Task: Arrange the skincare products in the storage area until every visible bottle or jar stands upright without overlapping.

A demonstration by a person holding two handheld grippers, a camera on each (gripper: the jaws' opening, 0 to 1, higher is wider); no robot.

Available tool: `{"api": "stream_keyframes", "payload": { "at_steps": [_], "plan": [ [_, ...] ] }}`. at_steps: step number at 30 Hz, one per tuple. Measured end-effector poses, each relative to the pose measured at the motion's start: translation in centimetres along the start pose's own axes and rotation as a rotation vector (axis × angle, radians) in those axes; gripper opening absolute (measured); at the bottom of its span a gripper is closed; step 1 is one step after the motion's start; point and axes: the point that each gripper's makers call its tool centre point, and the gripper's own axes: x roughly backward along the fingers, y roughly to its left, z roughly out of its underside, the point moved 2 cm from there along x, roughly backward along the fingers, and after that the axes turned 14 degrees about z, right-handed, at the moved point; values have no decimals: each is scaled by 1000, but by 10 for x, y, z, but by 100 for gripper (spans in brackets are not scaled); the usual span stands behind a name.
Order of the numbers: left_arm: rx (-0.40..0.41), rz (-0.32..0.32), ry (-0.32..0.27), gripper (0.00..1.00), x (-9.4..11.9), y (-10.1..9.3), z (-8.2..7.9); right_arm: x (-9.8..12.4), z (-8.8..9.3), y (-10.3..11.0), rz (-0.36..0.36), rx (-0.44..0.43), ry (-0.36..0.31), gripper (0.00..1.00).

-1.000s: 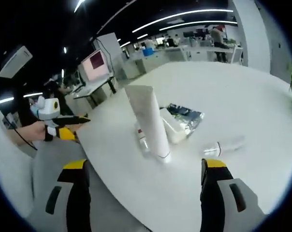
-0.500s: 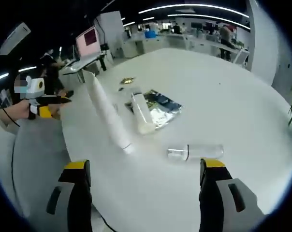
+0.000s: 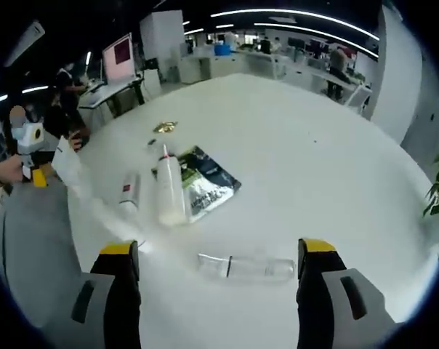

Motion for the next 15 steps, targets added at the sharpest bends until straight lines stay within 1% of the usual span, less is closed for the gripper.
{"api": "stream_keyframes", "payload": {
  "at_steps": [3, 5, 7, 10, 14, 15],
  "plan": [
    [9, -1, 0, 97, 0, 2, 1, -13, -7, 0, -21, -22, 12, 82],
    [9, -1, 3, 97, -1, 2, 1, -22, -13, 6, -36, -23, 14, 81],
    [2, 1, 11, 97, -2, 1, 2, -31, -20, 13, -67, 4, 33, 79],
    [-9, 5, 22, 97, -3, -1, 2, -43, -24, 23, -95, 38, 48, 78],
    [-22, 8, 39, 97, -7, -2, 2, -58, -30, 34, -130, 61, 58, 74],
    [-20, 11, 39, 97, -7, -3, 2, -58, -34, 36, -134, 62, 59, 73]
  ]
}}
